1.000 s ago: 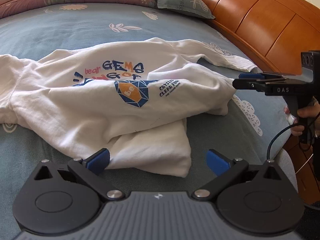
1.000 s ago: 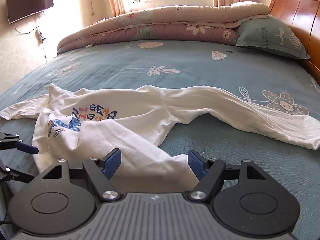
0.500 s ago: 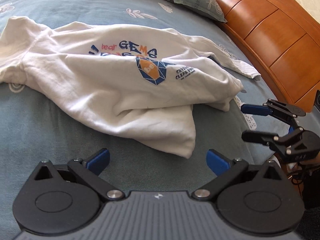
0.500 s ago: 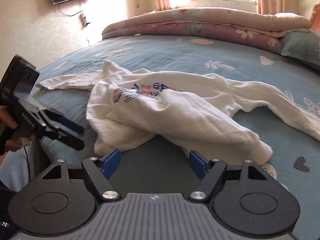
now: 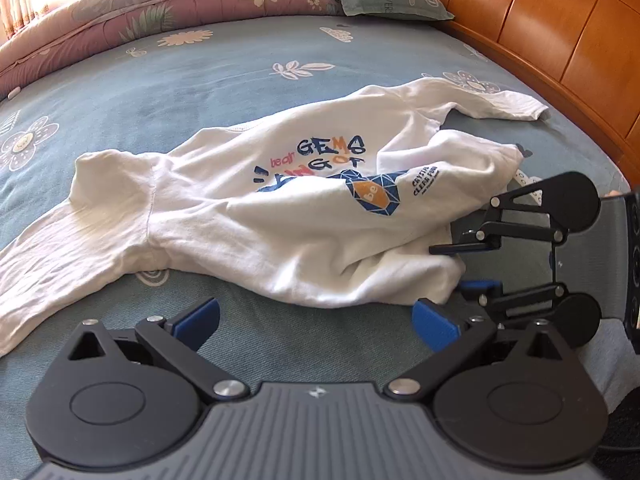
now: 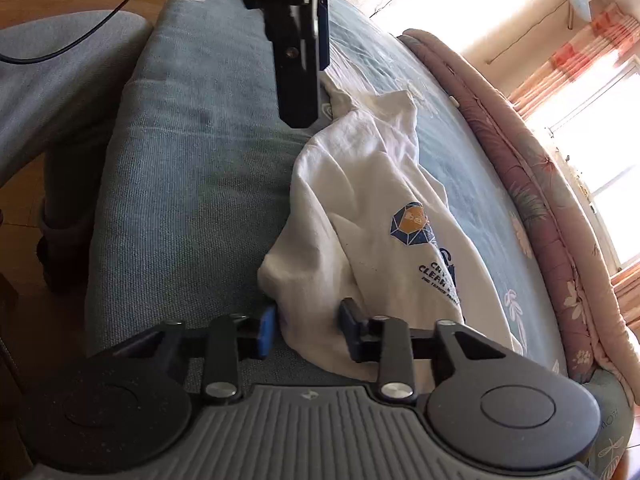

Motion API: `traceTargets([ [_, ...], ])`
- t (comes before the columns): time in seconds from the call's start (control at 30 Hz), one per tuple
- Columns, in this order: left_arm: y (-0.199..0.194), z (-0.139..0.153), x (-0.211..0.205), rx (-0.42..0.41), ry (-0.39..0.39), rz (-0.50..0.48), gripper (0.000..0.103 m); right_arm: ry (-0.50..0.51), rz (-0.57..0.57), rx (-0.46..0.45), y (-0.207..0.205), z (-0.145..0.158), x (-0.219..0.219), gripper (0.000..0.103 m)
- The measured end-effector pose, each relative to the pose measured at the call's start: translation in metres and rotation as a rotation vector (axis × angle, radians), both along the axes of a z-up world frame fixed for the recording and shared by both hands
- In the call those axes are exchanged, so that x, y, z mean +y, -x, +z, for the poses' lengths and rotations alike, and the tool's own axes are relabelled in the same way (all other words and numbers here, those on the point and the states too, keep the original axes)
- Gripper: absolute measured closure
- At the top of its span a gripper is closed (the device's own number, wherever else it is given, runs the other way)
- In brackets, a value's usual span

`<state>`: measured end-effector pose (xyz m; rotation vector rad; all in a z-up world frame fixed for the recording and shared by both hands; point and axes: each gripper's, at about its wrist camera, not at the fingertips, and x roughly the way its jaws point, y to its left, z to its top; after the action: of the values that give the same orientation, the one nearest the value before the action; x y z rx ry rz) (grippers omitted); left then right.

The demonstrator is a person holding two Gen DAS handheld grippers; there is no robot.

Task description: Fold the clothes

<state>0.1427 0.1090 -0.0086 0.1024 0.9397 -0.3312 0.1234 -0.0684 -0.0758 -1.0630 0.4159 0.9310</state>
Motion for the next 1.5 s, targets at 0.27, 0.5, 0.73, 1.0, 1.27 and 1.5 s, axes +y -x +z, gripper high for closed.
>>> traceTargets([
  [0.27,0.024,-0.002,0.012,-0.015,-0.042,-0.031,0.001,-0.223,-0.092,0.279,-0.017,0.059,0.007,0.083],
  [0.5,0.043,0.0,0.03,-0.024,-0.039,-0.014,0.001,-0.504,-0.078,0.685,-0.034,0.106,0.026,0.083],
  [0.73,0.045,-0.004,0.032,-0.009,-0.024,-0.022,0.001,-0.484,-0.325,0.635,-0.092,0.08,0.059,0.071],
  [1.0,0.036,-0.016,0.018,0.017,0.071,-0.063,0.001,-0.615,-0.446,0.654,-0.085,0.085,-0.017,0.042],
  [1.27,0.016,-0.031,0.003,0.062,0.213,-0.101,0.001,-0.635,-0.567,0.594,-0.051,0.08,-0.1,0.037],
  [1.5,0.003,-0.029,-0.003,0.071,0.394,-0.117,0.001,-0.744,-0.727,0.632,-0.043,0.057,-0.165,0.036],
])
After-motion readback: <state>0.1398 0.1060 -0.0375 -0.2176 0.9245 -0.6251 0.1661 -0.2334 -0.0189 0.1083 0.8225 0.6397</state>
